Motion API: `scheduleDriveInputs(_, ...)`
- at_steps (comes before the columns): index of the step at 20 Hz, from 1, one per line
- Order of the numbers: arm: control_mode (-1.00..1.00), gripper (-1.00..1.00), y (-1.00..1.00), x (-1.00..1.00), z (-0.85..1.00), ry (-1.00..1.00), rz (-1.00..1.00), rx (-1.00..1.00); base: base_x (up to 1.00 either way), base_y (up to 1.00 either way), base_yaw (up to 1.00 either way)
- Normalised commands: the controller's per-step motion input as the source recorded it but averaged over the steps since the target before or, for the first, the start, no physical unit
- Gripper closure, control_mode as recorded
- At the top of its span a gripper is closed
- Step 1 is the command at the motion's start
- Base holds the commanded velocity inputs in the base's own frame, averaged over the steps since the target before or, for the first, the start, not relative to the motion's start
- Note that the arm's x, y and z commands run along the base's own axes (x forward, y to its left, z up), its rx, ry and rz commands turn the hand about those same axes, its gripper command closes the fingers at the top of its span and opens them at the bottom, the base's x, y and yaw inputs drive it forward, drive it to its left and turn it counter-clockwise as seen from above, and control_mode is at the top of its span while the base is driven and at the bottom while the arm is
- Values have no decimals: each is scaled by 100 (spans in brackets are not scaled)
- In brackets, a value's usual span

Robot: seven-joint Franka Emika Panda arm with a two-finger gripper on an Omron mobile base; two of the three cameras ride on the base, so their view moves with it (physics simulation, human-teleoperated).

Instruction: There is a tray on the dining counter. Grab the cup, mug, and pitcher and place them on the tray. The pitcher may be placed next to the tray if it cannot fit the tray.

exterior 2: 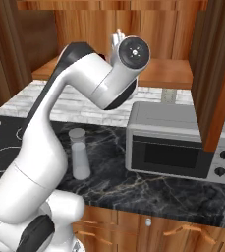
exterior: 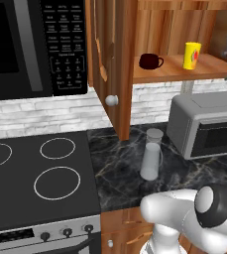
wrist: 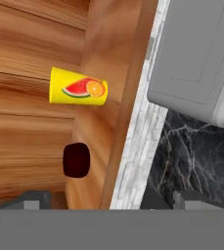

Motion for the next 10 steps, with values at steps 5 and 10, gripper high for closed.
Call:
scheduleDriveInputs(5, -100, -100, -17, 48, 0, 0, 0, 3, 0, 0, 0)
scheduleDriveInputs(10, -100, -100, -3, 49, 0, 0, 0, 4, 0, 0, 0)
